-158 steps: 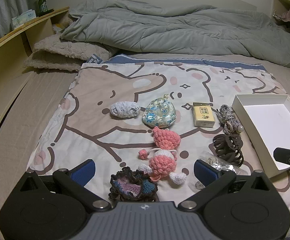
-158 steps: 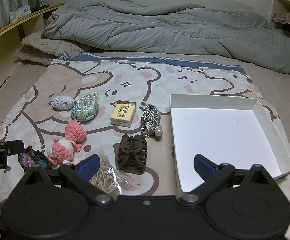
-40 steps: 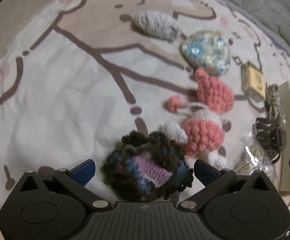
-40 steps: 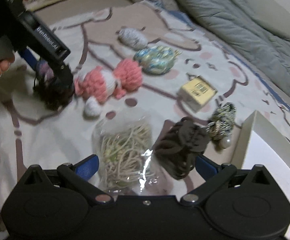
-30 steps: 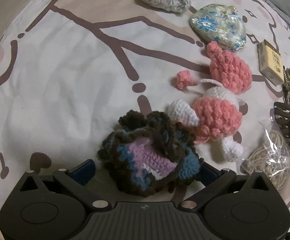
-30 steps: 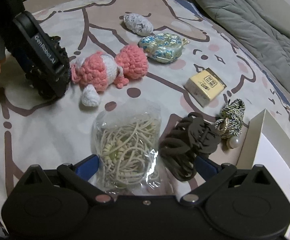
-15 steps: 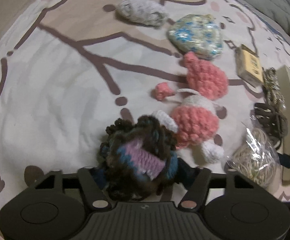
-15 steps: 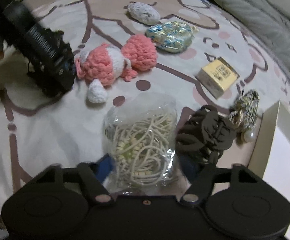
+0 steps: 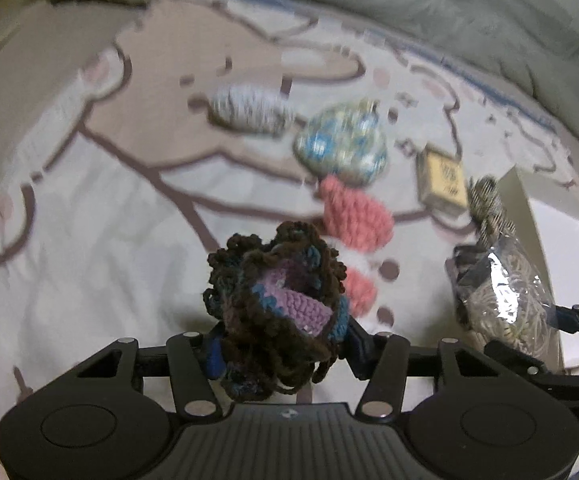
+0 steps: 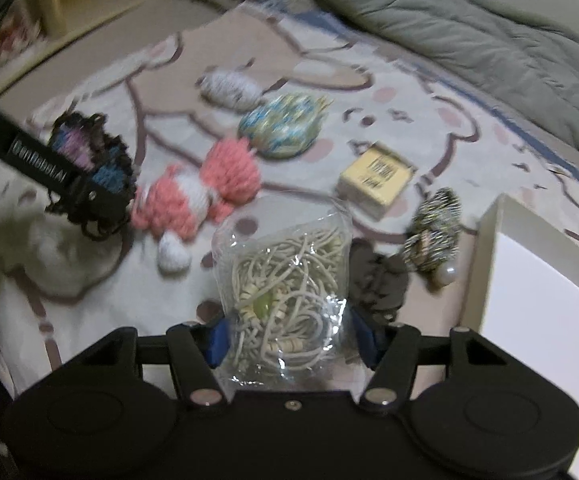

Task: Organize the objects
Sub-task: 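Grasp the dark crochet flower with the left gripper while the right gripper grasps the clear bag of cords, then lift and carry the crochet flower and bag of cords toward the white box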

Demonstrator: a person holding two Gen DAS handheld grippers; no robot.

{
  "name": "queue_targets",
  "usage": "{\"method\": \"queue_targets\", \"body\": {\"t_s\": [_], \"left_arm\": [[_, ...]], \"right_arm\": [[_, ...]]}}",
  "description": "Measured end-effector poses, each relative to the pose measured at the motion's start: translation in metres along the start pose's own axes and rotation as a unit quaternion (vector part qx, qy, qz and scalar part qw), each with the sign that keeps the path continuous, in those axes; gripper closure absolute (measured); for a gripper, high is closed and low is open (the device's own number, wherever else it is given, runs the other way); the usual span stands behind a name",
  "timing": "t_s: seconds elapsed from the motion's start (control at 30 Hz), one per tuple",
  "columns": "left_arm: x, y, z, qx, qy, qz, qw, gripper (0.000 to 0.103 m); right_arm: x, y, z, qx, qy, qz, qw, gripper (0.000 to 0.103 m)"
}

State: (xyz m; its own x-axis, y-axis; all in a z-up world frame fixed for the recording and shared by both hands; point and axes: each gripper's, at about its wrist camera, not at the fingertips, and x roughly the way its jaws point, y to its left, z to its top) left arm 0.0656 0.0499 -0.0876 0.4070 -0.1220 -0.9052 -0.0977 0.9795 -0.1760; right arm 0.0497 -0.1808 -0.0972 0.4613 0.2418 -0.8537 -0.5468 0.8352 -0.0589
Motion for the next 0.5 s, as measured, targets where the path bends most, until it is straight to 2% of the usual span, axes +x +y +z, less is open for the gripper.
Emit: {"method": "queue_targets", "body": {"t_s": [0.13,0.3,0.5], "left_arm": [[-0.02,-0.005,0.001,0.001,-0.035,-0.01,0.9993,0.047],[-0.042,-0.021,-0.001,0.025,-0.083,-0.006,0.9962,0.047],[-0.058,-0.038,-0.004,0.039,-0.113,-0.016,0.9926,0.047]], "right_arm": [[-0.018,-0.012,0.003,0.039,-0.033,-0.011,0.999,0.041],[-0.038,-0.022,0.005,0.074,-0.068,-0.019,0.995,0.041],[-0.061,-0.034,0.003,0.116,-0.101,-0.025,0.988,0.041]]}}
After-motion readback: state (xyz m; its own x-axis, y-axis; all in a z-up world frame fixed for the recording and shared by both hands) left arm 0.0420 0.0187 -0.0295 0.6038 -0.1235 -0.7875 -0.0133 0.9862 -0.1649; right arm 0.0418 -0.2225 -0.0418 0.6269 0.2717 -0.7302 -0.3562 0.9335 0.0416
